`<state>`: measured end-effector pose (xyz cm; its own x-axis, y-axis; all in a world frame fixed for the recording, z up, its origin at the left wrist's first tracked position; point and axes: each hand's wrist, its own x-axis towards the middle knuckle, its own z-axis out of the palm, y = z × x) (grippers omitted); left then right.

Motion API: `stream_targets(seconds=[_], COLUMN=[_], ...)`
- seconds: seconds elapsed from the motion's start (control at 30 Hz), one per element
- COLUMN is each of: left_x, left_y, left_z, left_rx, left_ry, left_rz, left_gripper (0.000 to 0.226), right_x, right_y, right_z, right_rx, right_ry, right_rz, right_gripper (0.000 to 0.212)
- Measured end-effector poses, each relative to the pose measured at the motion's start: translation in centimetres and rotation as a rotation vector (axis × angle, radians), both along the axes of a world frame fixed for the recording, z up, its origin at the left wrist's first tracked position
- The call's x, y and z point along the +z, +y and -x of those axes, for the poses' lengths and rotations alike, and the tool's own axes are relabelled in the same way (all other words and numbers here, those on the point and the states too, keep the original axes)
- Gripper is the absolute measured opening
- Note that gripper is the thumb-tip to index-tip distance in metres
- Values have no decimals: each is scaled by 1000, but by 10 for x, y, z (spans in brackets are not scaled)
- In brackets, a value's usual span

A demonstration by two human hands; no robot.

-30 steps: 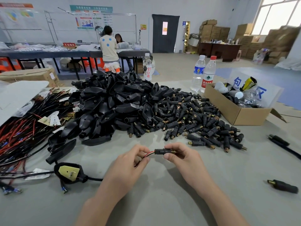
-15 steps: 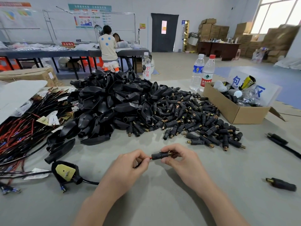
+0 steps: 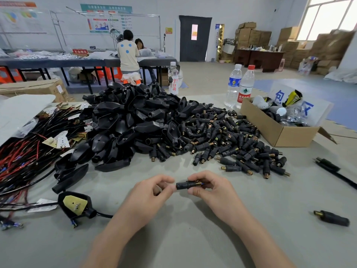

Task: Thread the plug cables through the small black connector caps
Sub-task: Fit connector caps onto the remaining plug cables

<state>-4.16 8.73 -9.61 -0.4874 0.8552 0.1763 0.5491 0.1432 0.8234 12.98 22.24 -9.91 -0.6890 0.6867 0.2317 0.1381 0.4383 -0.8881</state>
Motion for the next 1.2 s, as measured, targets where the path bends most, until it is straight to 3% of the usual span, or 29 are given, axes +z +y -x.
stream_targets(seconds=[0.1,0.3,0.53,0.63,0.8,1.03,1.2], left_x=[-1,-5,-8,-7,0,5,6], left_y=[-1,-3,-1,-1,-2,-4,-5], left_z=[4,7,4,-2,-9,-14,-13], left_rx=[-10,-100,-62,-74,-108,-54,-24], left_ry=[-41,8,29,23,312,410,484], left_rz=[-24,-16,-39,-33,-16,-22,20], left_gripper=[13,3,19,32,21,23,27], right_x=[0,3,8,7,10,10,10], right_y=[2,-2,-3,-3,-2,1,3], right_z=[0,0,-2,-2,0,1,1], right_rx=[-34,8,23,39,46,22,5], right_ry=[4,-25,-42,-33,116,319,311], right_rz=[34,72,44,57,265,500,527], right_gripper=[32,30,26,34,31,17,20])
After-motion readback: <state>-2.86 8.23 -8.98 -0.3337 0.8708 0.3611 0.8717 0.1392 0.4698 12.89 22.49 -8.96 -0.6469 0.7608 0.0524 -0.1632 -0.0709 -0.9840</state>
